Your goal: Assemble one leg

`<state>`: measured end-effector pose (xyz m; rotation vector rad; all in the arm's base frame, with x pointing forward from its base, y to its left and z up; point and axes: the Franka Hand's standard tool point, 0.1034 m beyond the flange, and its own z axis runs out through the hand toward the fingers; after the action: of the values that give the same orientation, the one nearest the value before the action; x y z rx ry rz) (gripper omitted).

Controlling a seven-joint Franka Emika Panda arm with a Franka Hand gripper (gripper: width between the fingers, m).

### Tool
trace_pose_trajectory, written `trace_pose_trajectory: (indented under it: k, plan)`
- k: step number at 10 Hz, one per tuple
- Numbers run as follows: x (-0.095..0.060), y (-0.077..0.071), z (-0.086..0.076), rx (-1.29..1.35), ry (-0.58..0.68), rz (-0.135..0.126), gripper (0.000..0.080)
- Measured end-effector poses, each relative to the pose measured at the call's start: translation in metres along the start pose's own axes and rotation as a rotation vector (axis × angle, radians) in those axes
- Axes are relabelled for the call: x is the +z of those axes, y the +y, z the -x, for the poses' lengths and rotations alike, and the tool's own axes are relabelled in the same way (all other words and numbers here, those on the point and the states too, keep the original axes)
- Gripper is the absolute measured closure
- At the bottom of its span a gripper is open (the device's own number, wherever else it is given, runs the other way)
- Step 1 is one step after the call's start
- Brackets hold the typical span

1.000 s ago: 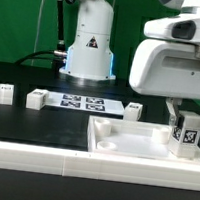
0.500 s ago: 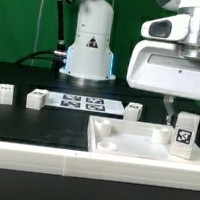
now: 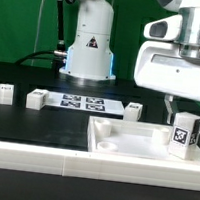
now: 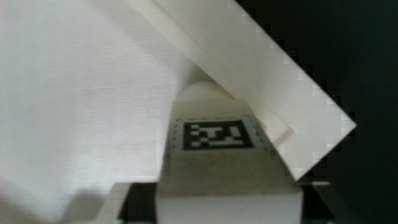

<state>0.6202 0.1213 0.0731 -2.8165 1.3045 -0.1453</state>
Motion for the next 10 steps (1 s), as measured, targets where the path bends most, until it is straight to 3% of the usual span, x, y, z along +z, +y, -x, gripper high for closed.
trace_pose_trajectory:
  k: [4, 5, 6, 7, 10]
  plan:
    - [0.0001, 0.0002, -0.0004, 0.12, -0.004, -0.002, 0.0507]
    - [0.0001, 0.0001, -0.0003, 0.078, -0.004, -0.002, 0.034]
    - [0.0, -0.0002, -0.0002, 0.037, -0.003, -0.004, 0.034]
    - [-0.0001, -0.0007, 0.0, -0.02, -0.002, -0.005, 0.0188]
    - [0.0, -0.0005, -0.0001, -0.314, -0.001, -0.005, 0.0158]
